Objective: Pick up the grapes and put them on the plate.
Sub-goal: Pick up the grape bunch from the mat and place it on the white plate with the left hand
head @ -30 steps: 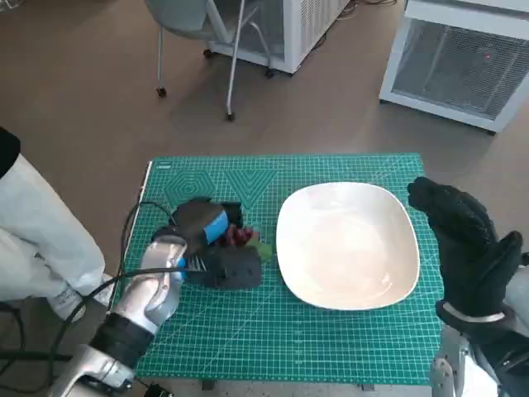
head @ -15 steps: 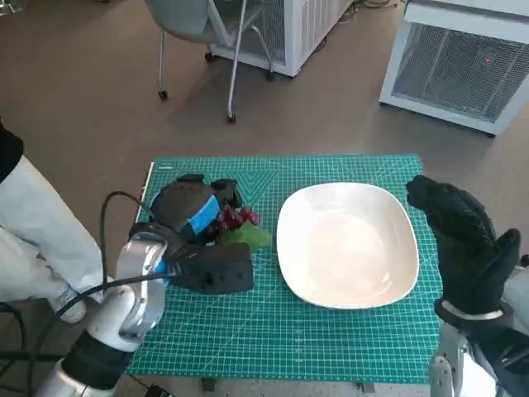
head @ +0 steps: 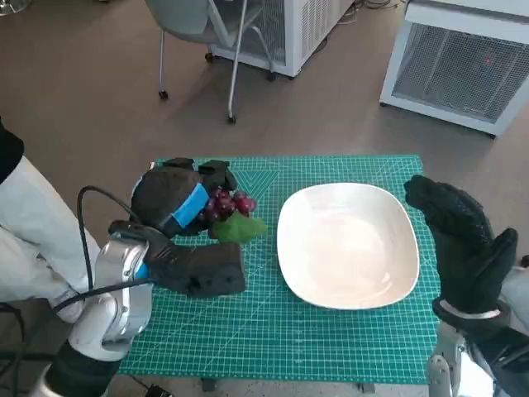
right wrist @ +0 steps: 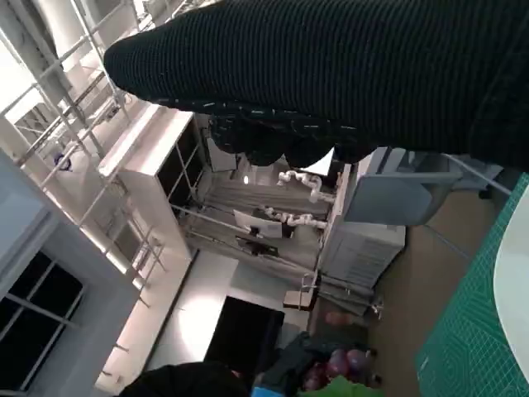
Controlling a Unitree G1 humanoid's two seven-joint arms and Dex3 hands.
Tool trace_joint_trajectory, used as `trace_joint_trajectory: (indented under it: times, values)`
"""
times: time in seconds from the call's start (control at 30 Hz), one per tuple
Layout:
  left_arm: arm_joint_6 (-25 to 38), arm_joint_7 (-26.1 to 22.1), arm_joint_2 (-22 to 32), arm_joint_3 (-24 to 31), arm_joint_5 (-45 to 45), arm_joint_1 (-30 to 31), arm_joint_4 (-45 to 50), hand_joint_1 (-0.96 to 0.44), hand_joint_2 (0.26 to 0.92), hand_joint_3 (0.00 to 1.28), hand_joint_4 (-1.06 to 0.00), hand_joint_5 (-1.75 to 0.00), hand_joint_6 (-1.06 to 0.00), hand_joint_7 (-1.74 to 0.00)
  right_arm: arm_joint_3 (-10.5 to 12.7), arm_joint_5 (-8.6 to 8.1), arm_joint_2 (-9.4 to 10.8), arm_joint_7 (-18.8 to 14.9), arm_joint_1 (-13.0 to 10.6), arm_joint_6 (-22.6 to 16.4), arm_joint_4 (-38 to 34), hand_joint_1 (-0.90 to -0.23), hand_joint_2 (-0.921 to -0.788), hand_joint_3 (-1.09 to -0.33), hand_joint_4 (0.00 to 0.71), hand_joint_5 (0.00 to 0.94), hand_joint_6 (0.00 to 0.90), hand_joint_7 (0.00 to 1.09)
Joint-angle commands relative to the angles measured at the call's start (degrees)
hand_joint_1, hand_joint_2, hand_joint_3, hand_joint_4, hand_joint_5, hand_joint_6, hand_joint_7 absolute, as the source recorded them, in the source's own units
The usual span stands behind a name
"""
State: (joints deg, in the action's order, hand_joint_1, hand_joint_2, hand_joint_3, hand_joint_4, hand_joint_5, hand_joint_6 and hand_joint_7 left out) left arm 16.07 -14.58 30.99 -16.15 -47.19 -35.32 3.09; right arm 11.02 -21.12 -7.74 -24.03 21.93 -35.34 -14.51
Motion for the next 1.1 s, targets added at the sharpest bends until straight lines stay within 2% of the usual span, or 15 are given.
trace_joint_trajectory:
  times: [0.03, 0.17, 0.3, 0.4, 0.5, 0.67, 0.8, 0.93, 1.1]
  values:
    - [0.2, -0.1, -1.2, -0.5, -0.9, -0.3, -0.2, 0.00, 0.893, 0.05, -0.79, -1.16, -0.70, -0.98, 0.0, -0.11, 0.1, -0.6, 0.1, 0.1, -1.2, -0.471, -0.921, -0.547, 0.637, 0.000, 0.324, 0.64]
    - [0.4, -0.5, -3.0, -2.1, -1.8, -1.7, -0.9, 0.00, 0.902, 0.04, -0.76, -1.23, -0.72, -0.92, 0.0, -0.34, 0.0, -0.8, 0.1, 0.0, -1.3, -0.473, -0.921, -0.545, 0.637, 0.001, 0.324, 0.64]
    - [0.7, -1.9, -5.3, -3.8, -2.6, -4.0, -1.2, 0.00, 0.916, 0.05, -0.69, -1.21, -0.69, -1.06, 0.2, -0.56, -0.2, -1.0, 0.2, 0.0, -1.4, -0.475, -0.921, -0.544, 0.638, 0.001, 0.323, 0.65]
    - [1.0, -3.8, -7.4, -5.1, -2.7, -6.5, -1.2, 0.00, 0.916, 0.07, -0.67, -1.27, -0.68, -1.03, 0.4, -0.71, -0.4, -1.2, 0.1, 0.1, -1.3, -0.475, -0.921, -0.543, 0.638, 0.001, 0.323, 0.65]
    - [0.9, -5.4, -9.0, -6.5, -3.5, -9.0, -1.1, 0.00, 0.914, 0.08, -0.66, -1.33, -0.69, -0.97, 0.5, -0.80, -0.5, -1.3, -0.1, 0.2, -1.0, -0.475, -0.921, -0.542, 0.638, 0.001, 0.325, 0.65]
    - [-0.4, -6.4, -11.3, -8.9, -4.5, -13.2, -2.5, 0.00, 0.916, 0.09, -0.67, -1.33, -0.65, -1.00, 0.8, -0.78, -0.8, -1.2, -0.4, 0.3, -0.6, -0.473, -0.921, -0.541, 0.638, 0.001, 0.328, 0.65]
    - [-1.9, -6.1, -13.5, -10.9, -5.4, -16.6, -5.2, 0.00, 0.917, 0.10, -0.66, -1.33, -0.61, -1.05, 1.0, -0.92, -1.1, -1.1, -0.8, 0.4, -0.2, -0.471, -0.921, -0.539, 0.639, 0.001, 0.332, 0.64]
    - [-3.7, -4.5, -15.8, -12.8, -6.1, -19.4, -9.6, 0.00, 0.920, 0.16, -0.61, -1.37, -0.51, -1.16, 1.4, -1.26, -1.4, -1.2, -1.2, 0.5, 0.1, -0.470, -0.921, -0.536, 0.640, 0.002, 0.336, 0.64]
    - [-6.1, -2.1, -18.7, -14.3, -5.9, -22.4, -15.5, 0.00, 0.921, 0.18, -0.55, -1.32, -0.52, -1.27, 2.0, -1.56, -1.8, -1.3, -1.8, 0.1, 0.4, -0.469, -0.921, -0.534, 0.642, 0.003, 0.341, 0.63]
